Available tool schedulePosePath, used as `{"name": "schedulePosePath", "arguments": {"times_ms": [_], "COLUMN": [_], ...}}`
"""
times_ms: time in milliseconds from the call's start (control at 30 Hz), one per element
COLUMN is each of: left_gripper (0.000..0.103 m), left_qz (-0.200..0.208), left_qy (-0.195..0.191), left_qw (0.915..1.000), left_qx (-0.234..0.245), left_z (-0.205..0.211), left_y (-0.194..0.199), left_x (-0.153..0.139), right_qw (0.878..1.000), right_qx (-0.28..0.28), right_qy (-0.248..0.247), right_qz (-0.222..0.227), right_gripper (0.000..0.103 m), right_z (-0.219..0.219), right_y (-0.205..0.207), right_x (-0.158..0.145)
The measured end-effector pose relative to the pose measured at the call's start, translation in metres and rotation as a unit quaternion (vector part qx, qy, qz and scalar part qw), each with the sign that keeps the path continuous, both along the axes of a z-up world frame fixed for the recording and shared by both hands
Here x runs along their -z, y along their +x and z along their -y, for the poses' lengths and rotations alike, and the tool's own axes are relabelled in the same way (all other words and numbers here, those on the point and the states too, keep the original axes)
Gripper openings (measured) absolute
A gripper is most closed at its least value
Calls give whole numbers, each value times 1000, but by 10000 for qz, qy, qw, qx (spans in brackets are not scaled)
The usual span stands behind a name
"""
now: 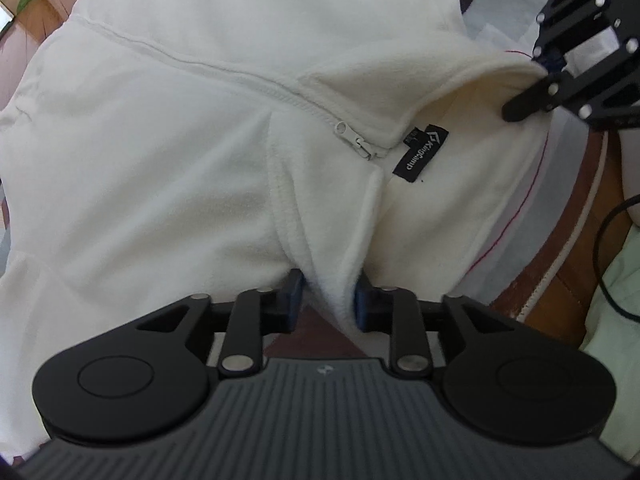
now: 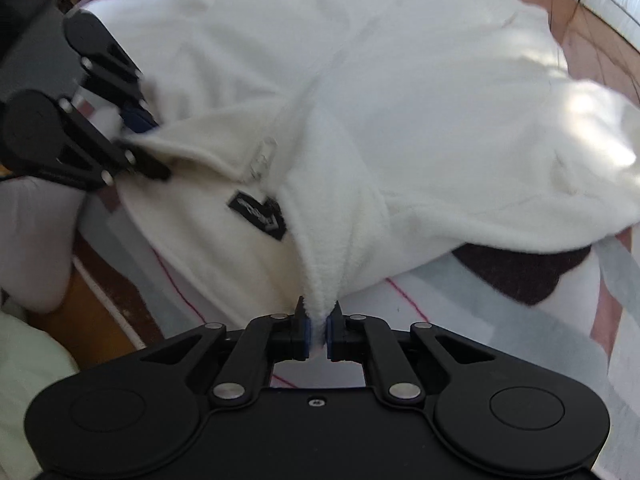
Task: Fold clothes
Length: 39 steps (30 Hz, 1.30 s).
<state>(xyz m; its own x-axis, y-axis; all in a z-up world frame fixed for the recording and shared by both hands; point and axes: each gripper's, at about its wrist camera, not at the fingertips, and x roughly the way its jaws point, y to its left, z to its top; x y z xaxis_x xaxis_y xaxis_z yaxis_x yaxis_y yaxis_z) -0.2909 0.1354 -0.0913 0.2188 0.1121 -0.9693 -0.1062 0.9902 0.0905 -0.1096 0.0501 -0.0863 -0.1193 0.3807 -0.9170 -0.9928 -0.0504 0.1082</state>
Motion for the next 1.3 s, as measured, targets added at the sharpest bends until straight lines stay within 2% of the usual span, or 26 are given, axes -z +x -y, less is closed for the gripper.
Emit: {"name": "schedulePosePath", "arguments": {"times_ms": [100,167,200,233,267,300,333,367,467,533,633,667,767,800,867,900,933,967,1000,1033,1067,1133,1200,1267,1300], "left_gripper": [36,46,47,50,54,55,57,58,63,65,65,64,65,66,70,74,88,100,100,100,100,100,100,98,98], "left_qz": [457,885,1087,1289,1451,1606,1743,1847,2006,1953,1578,1538,1468,1443,1531,1593,1629,1522,1341,1380,1452,1882,2302,2443,2535], "left_qy": [119,-37,-122,-106,-23,67,120,154,288,509,1015,1198,1741,1921,1973,2019,2091,2158,2184,2199,2213,2201,2135,1589,989], "left_qw": [9988,9953,9925,9896,9870,9843,9815,9795,9772,9786,9820,9802,9711,9672,9643,9623,9601,9603,9623,9618,9608,9546,9485,9565,9613], "left_qx": [-108,-403,-539,-633,-686,-735,-776,-794,-630,-390,197,334,707,830,876,882,888,902,912,873,827,703,425,-113,-431], "left_z": [-7,-21,-27,-31,-36,-41,-41,-34,-35,-42,-49,-47,-40,-37,-33,-32,-31,-31,-32,-31,-30,-28,-31,-43,-53], "left_y": [-5,-10,-13,-14,-15,-16,-17,0,1,20,43,50,73,81,97,107,119,138,159,178,197,224,233,237,236], "left_x": [-27,-55,-68,-83,-94,-105,-115,-118,-145,-158,-204,-221,-272,-289,-305,-303,-299,-287,-274,-261,-248,-224,-199,-175,-163], "right_qw": [10000,9999,9998,9993,9984,9968,9943,9910,9763,9602,9346,9292,9188,9183,9228,9307,9397,9470,9514,9479,9392,9226,9051,8857,8796], "right_qx": [55,77,92,108,146,249,377,525,1041,1531,2301,2355,2473,2544,2717,2720,2689,2654,2713,2991,3337,3820,4180,4499,4596], "right_qy": [-2,30,169,337,518,725,942,1170,1834,2300,2706,2827,3068,3024,2692,2375,1992,1606,1135,698,481,172,1,-213,-377], "right_qz": [-70,-75,-14,76,161,246,331,394,485,402,-198,-342,-222,-257,-469,-588,-711,-832,-915,-842,-649,-517,-777,-1127,-1171], "right_gripper": [10,11,14,18,37,46,49,49,50,58,60,60,60,60,60,60,61,67,68,68,68,67,67,67,67], "right_z": [7,13,15,18,21,25,30,36,55,65,67,66,55,48,30,19,9,-2,-12,-23,-29,-33,-26,-18,-18], "right_y": [4,4,3,2,2,4,6,9,19,25,46,52,77,92,134,154,173,193,206,223,236,259,271,279,283], "right_x": [-3,-7,-13,-19,-24,-30,-36,-44,-72,-94,-111,-115,-129,-134,-148,-154,-159,-164,-159,-152,-149,-144,-149,-160,-166]}}
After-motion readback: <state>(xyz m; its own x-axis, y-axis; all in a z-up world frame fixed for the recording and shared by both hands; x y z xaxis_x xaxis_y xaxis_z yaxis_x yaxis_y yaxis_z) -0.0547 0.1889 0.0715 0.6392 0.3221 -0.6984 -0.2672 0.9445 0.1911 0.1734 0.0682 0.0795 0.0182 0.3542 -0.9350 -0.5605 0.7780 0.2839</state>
